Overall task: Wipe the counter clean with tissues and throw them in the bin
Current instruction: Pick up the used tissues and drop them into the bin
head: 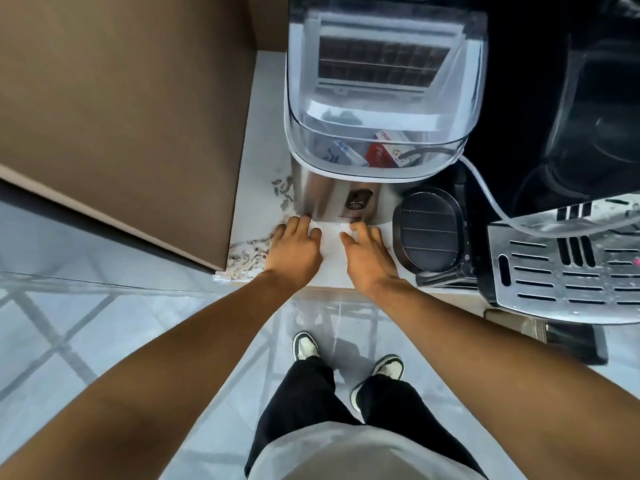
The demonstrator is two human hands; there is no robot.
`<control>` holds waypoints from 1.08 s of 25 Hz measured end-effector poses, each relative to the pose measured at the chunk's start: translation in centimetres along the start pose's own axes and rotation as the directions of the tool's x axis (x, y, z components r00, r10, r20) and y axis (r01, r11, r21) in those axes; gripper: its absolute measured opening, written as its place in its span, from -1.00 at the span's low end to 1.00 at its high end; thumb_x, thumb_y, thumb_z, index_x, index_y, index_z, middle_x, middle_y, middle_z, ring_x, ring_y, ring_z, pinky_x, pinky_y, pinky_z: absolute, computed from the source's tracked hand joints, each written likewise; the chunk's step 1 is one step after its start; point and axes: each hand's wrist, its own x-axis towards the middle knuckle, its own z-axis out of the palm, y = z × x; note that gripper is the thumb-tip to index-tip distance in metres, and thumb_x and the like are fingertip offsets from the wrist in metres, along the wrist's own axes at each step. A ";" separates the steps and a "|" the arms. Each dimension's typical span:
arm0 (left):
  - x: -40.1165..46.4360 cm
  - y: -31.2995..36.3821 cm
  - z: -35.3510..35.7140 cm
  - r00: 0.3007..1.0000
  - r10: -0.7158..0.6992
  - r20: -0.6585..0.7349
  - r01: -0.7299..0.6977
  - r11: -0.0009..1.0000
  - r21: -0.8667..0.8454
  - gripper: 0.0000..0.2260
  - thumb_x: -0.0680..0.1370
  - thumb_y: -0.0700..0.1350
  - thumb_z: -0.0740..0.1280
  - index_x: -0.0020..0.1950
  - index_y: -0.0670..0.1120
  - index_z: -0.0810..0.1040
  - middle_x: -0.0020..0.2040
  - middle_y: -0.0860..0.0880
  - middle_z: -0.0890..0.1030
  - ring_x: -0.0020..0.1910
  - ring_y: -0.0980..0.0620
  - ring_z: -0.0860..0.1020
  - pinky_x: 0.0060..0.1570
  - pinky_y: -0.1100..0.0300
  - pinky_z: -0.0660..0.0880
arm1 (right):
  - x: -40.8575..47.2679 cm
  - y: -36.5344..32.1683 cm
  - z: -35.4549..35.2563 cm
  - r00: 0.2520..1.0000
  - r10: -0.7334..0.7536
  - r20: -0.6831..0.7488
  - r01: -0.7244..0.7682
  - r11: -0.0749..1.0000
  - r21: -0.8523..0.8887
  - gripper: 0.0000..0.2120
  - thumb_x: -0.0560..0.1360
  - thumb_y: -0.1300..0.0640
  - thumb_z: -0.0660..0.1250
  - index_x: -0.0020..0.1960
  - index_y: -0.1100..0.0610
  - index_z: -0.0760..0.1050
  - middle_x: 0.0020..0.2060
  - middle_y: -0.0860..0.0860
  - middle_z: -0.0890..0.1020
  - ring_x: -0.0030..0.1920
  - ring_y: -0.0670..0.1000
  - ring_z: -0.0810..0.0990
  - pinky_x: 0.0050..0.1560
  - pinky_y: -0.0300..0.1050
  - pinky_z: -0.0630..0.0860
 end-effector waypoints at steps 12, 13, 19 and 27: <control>-2.6 1.9 0.7 0.994 0.092 0.065 -0.074 0.966 -0.246 -0.79 0.60 -0.09 0.24 0.10 -0.22 0.50 0.05 -0.23 0.59 0.02 -0.28 0.57 -0.09 -0.07 0.52 | -4.1 0.2 1.2 0.999 0.027 -0.030 -0.019 0.971 0.238 -0.66 0.51 0.38 0.23 0.20 0.15 0.57 0.18 0.12 0.49 0.14 0.16 0.54 0.27 -0.08 0.42; -3.0 2.3 0.7 0.993 0.096 0.074 -0.075 0.966 -0.247 -0.79 0.59 -0.09 0.25 0.09 -0.22 0.50 0.05 -0.24 0.58 0.01 -0.29 0.57 -0.10 -0.07 0.51 | -4.6 0.4 1.1 1.000 0.021 -0.015 -0.016 0.967 0.254 -0.67 0.51 0.37 0.23 0.20 0.15 0.58 0.17 0.11 0.49 0.13 0.15 0.55 0.27 -0.07 0.43; -6.6 6.1 1.2 0.992 0.079 0.099 -0.056 0.974 -0.218 -0.80 0.56 -0.07 0.27 0.03 -0.21 0.50 0.01 -0.25 0.61 -0.03 -0.32 0.58 -0.13 0.00 0.49 | -10.4 3.9 1.7 0.996 0.058 0.062 -0.075 0.947 0.313 -0.69 0.50 0.34 0.27 0.15 0.07 0.61 0.13 0.06 0.49 0.10 0.12 0.57 0.22 -0.08 0.49; -7.5 20.5 0.9 0.952 0.279 0.122 -0.253 0.948 -0.194 -0.82 0.54 -0.07 0.25 0.01 -0.14 0.54 0.03 -0.18 0.64 0.01 -0.25 0.58 -0.10 0.03 0.52 | -23.4 16.3 2.5 0.958 0.287 0.017 -0.267 0.866 0.423 -0.71 0.51 0.29 0.25 0.11 0.02 0.61 0.22 0.08 0.48 0.14 0.15 0.57 0.23 -0.02 0.51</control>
